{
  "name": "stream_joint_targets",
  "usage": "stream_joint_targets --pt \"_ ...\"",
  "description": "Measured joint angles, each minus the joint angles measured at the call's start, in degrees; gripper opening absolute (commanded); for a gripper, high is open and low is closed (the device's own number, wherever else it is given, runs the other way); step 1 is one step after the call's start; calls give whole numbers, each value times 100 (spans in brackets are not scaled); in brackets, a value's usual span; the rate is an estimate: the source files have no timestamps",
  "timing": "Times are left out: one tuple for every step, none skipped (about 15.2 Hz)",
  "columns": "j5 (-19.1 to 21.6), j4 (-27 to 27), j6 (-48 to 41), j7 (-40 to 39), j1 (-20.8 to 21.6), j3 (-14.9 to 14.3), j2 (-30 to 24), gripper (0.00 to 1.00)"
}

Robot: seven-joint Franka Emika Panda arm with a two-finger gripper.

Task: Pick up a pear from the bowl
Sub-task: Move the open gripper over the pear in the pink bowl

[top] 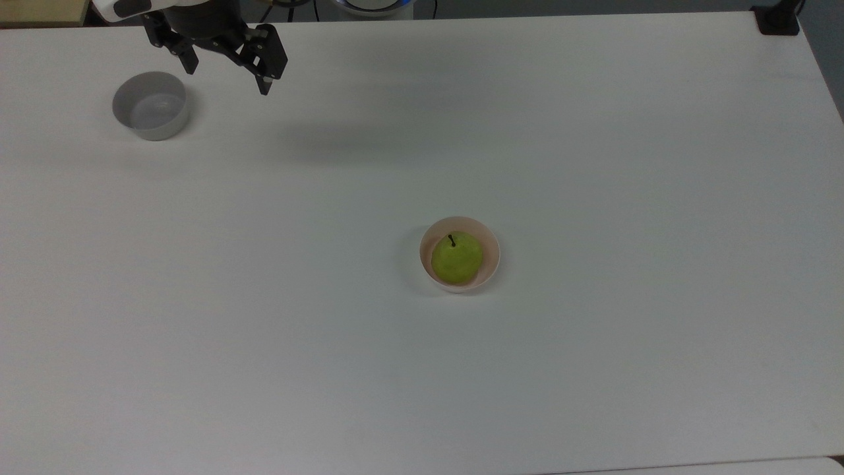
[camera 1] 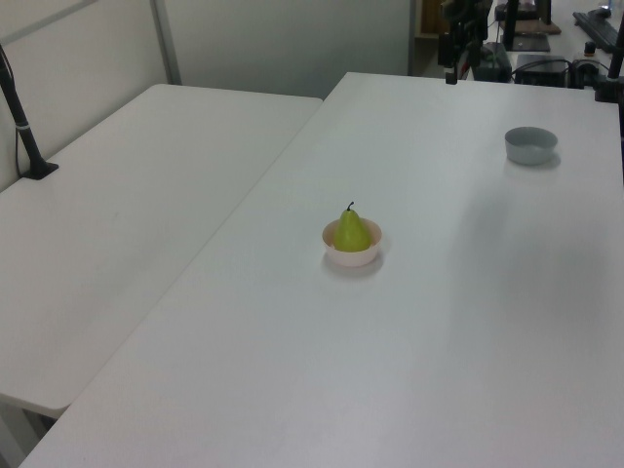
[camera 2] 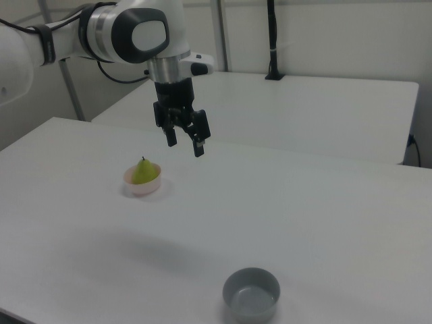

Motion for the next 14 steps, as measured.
stream_joint_targets --pt "0 -1 0 0 -1 0 1 100" --pt "0 0 0 0 -13 0 0 100" --pt "0 0 0 0 -40 -1 -1 100" --pt "0 2 0 0 -70 -1 -3 100" --pt "0 5 0 0 -99 -1 -6 100" --pt "0 7 1 0 -125 -1 -16 100" --pt "0 10 4 0 -143 -6 -26 100" --pt "0 19 12 0 -165 -21 -34 100" --pt "0 34 26 0 -187 -45 -38 100" --pt "0 53 33 0 -201 -69 -42 100" --pt "0 68 35 0 -208 -81 -44 100" --pt "0 84 36 0 -211 -81 -46 100" --pt "1 85 37 -1 -206 -80 -45 100" --pt "1 82 37 -6 -199 -73 -34 100"
